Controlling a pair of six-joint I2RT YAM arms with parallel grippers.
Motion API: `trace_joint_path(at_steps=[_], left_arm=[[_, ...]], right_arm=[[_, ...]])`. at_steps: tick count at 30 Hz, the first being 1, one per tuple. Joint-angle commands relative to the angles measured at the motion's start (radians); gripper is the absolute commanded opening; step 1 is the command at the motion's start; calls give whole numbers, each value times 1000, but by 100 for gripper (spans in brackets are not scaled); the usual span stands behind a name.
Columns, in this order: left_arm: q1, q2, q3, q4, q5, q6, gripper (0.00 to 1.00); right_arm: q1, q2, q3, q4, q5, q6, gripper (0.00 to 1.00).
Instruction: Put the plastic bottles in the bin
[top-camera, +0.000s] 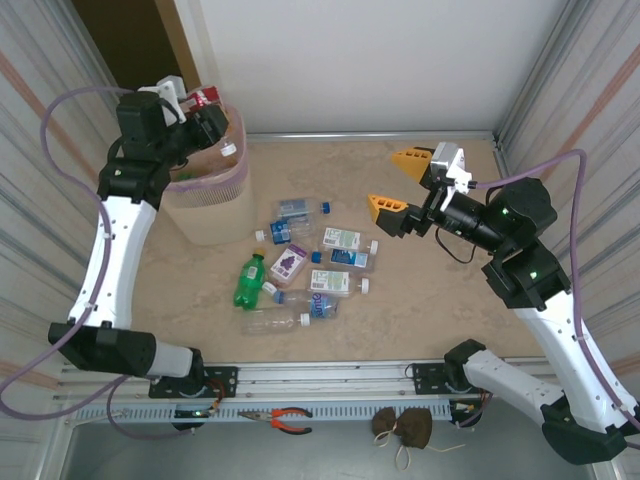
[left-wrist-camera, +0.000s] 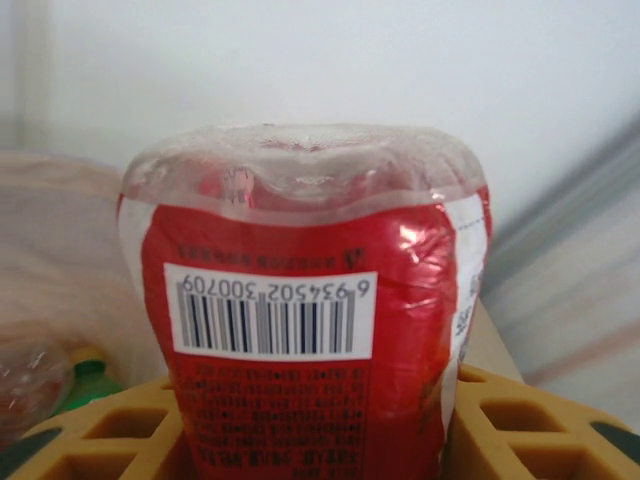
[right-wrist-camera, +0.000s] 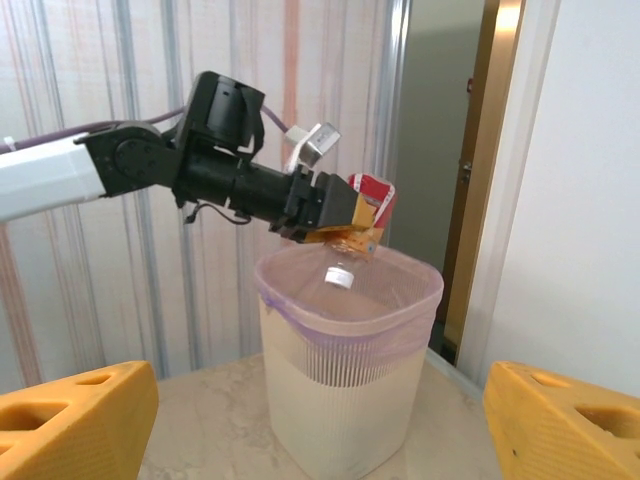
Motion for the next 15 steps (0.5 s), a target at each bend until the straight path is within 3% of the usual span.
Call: trace_joint_path(at_steps=[1, 9, 15], left_arm=[[7, 67, 81, -90, -294, -287, 46], [18, 270, 323, -372, -510, -648, 46], [40, 411, 445, -452, -537, -834, 48]], right_arm=[[-6, -4, -8, 17, 12, 15, 83], [-6, -16, -27, 21, 8, 22, 83], [-6, -40, -57, 23, 21, 22, 83]])
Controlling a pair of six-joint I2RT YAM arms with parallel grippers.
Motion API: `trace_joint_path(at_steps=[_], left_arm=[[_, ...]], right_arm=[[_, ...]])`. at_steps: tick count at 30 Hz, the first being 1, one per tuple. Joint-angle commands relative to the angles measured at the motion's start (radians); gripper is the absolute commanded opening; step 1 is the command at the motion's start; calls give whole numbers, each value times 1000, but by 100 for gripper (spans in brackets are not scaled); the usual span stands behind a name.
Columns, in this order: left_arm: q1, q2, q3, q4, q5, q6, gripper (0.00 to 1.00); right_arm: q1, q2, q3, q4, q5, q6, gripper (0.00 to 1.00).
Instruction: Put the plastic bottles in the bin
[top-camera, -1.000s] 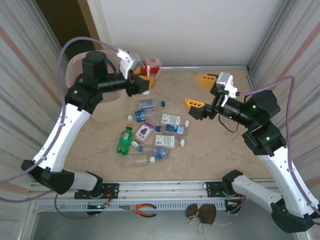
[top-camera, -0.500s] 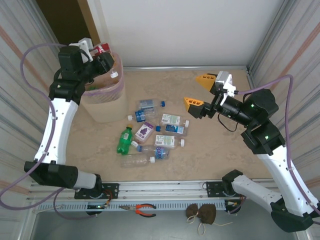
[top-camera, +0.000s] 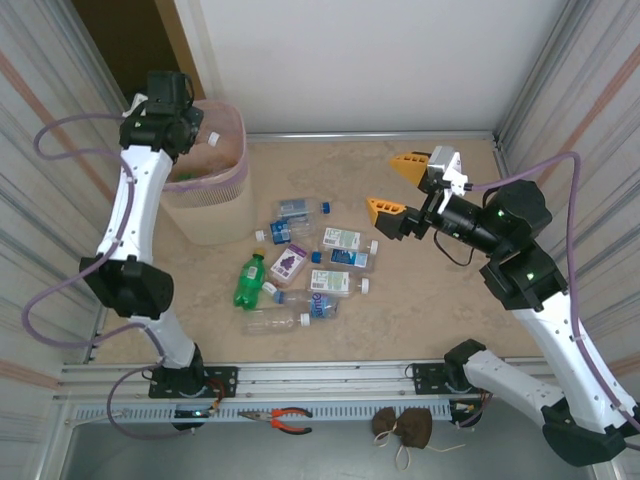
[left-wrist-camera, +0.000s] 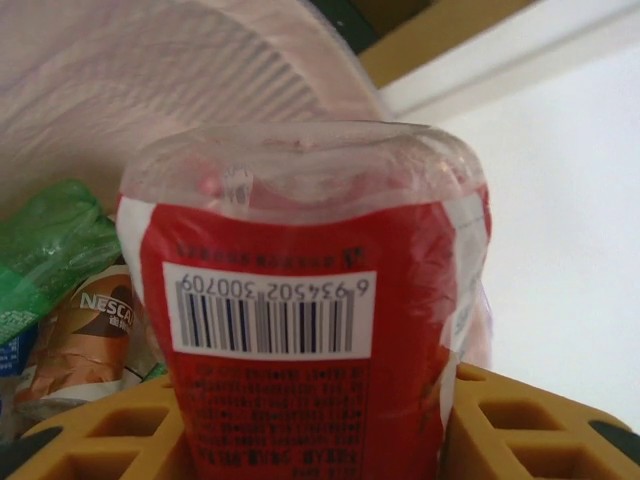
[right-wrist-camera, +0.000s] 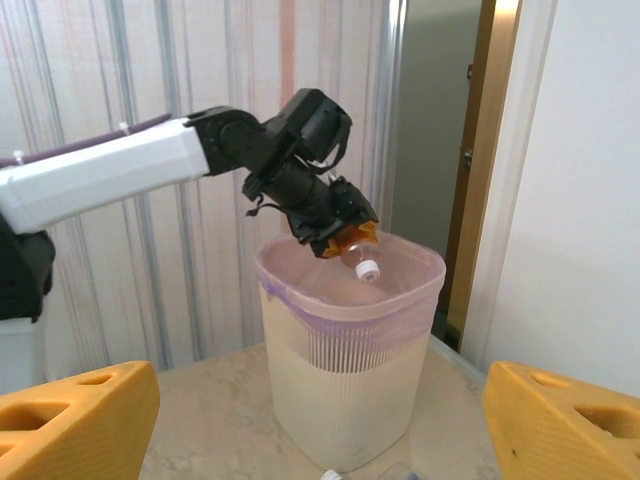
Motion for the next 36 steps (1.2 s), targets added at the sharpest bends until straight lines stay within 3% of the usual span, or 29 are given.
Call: trace_joint_path(at_steps=[1, 9, 25, 36], left_arm=[[21, 57, 68, -83, -65, -190, 48], [56, 160, 82, -43, -26, -327, 47], [85, 241, -48, 6, 19, -453, 48], [91, 231, -107, -22, 37, -505, 59]], right_arm=[[-6, -28, -18, 22, 20, 13, 83], [-18, -52, -49, 11, 27, -1, 83], [-89, -77, -101, 8, 3, 9, 84], [-99, -80, -84, 12, -7, 28, 84]])
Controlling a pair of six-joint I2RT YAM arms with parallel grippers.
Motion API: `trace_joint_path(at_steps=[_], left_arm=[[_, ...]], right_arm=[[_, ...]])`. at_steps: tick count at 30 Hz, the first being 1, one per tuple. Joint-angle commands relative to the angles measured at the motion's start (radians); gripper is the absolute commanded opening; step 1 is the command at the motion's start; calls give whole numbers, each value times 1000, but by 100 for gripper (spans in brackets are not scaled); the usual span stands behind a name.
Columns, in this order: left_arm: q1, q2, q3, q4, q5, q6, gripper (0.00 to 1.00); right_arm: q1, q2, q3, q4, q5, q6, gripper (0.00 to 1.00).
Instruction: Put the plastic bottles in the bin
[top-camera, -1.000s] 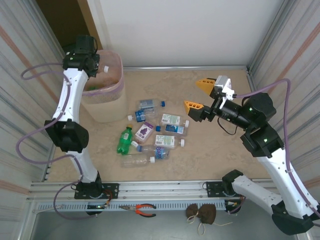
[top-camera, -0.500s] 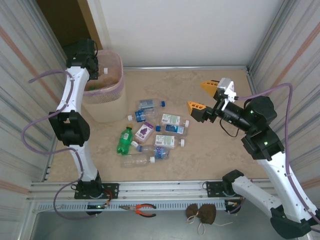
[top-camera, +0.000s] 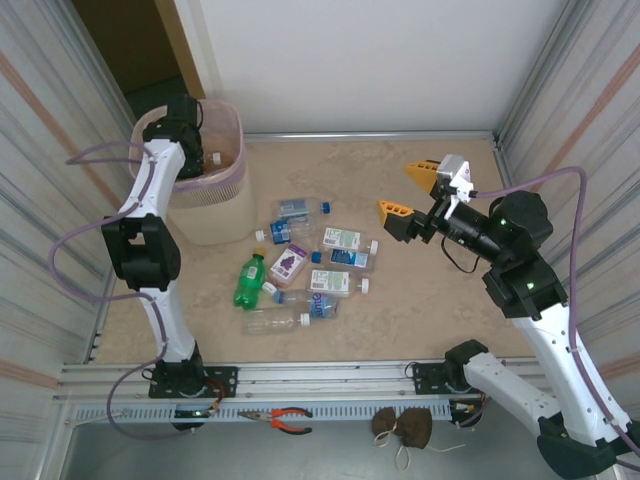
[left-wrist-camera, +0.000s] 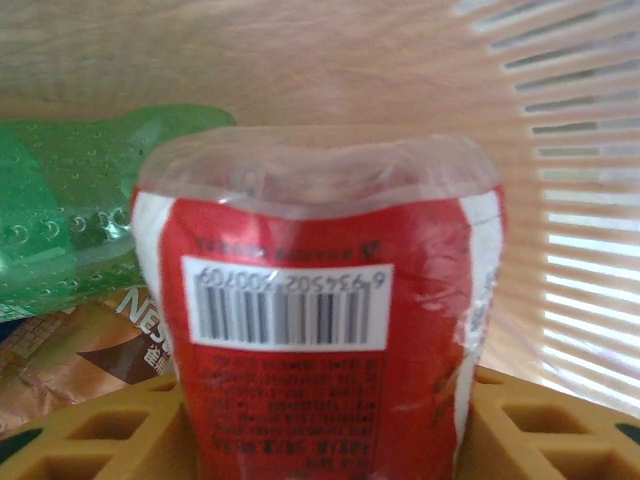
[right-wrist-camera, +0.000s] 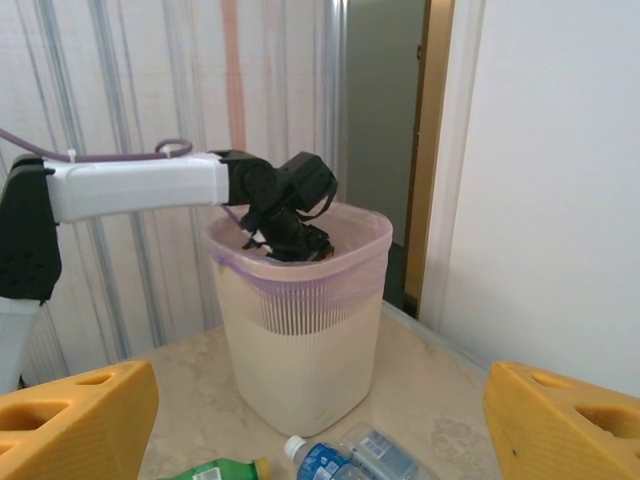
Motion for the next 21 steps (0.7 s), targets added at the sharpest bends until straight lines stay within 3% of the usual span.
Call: trace_joint_path(at_steps=[1, 9, 21], left_arm=[[15, -2, -17, -37, 18, -49, 62], [10, -48, 43, -52, 40, 3, 78], [-19, -177, 78, 0, 35, 131, 78]], right_arm=[[-7, -14, 14, 11, -20, 27, 84], [-8, -34, 16, 4, -12, 38, 84], [-8, -33, 24, 1, -11, 45, 84]])
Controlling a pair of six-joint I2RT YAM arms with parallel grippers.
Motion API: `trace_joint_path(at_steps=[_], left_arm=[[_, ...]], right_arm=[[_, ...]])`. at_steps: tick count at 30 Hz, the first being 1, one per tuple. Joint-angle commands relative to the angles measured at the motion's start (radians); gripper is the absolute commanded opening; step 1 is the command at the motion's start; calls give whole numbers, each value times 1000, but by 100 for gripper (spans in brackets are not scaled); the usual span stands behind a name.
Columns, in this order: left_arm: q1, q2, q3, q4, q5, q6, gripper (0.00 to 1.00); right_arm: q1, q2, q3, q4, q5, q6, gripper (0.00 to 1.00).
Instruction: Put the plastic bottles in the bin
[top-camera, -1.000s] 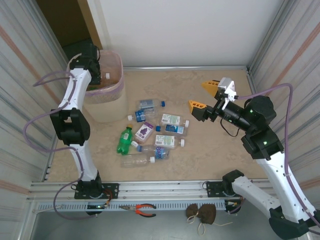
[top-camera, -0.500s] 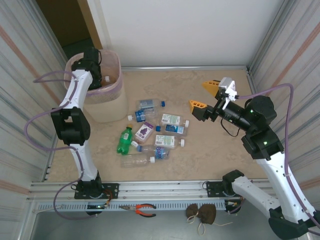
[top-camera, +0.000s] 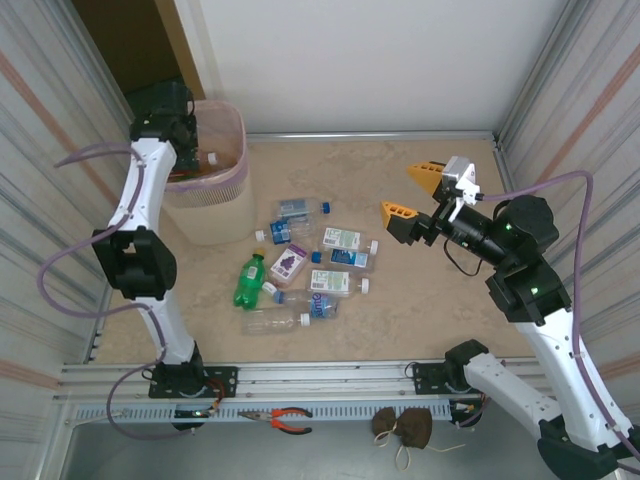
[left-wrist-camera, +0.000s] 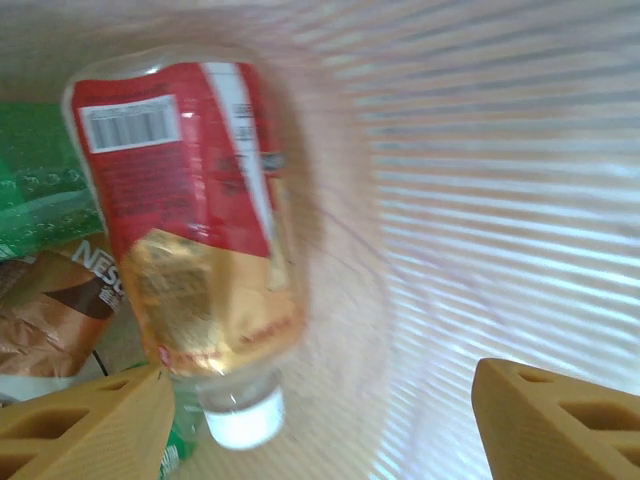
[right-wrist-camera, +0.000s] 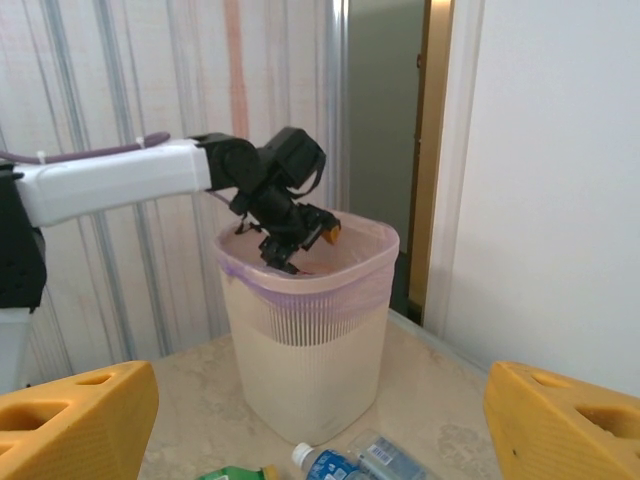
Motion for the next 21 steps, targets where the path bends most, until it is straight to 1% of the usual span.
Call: trace_joint_path(at_steps=[1, 4, 6, 9, 12, 15, 17, 19, 21], left_arm=[[-14, -89, 35, 7, -12, 91, 77], [-29, -138, 17, 53, -6, 196, 75], [-41, -180, -26, 129, 12, 292, 75], [-48, -246, -78, 221, 73, 445, 74], [-58, -295, -91, 262, 142, 632, 72], [-79, -346, -106, 282, 229, 838, 68], [-102, -386, -135, 283, 259, 946, 66], [-146, -417, -152, 248, 249, 1053, 63], [-196, -437, -152, 195, 252, 1181, 64]], right_arm=[[-8, -7, 23, 2, -14, 19, 84], [-8, -6, 19, 2, -15, 21, 84], [-7, -4, 8, 2, -9, 19, 84], [-8, 4, 2, -2, -3, 24, 84], [-7, 7, -2, -7, -3, 31, 83], [-8, 7, -4, -13, 7, 31, 83], [-8, 7, -3, -21, 12, 31, 83], [-8, 6, -4, -29, 14, 30, 83], [-8, 2, -1, -41, 20, 26, 83]])
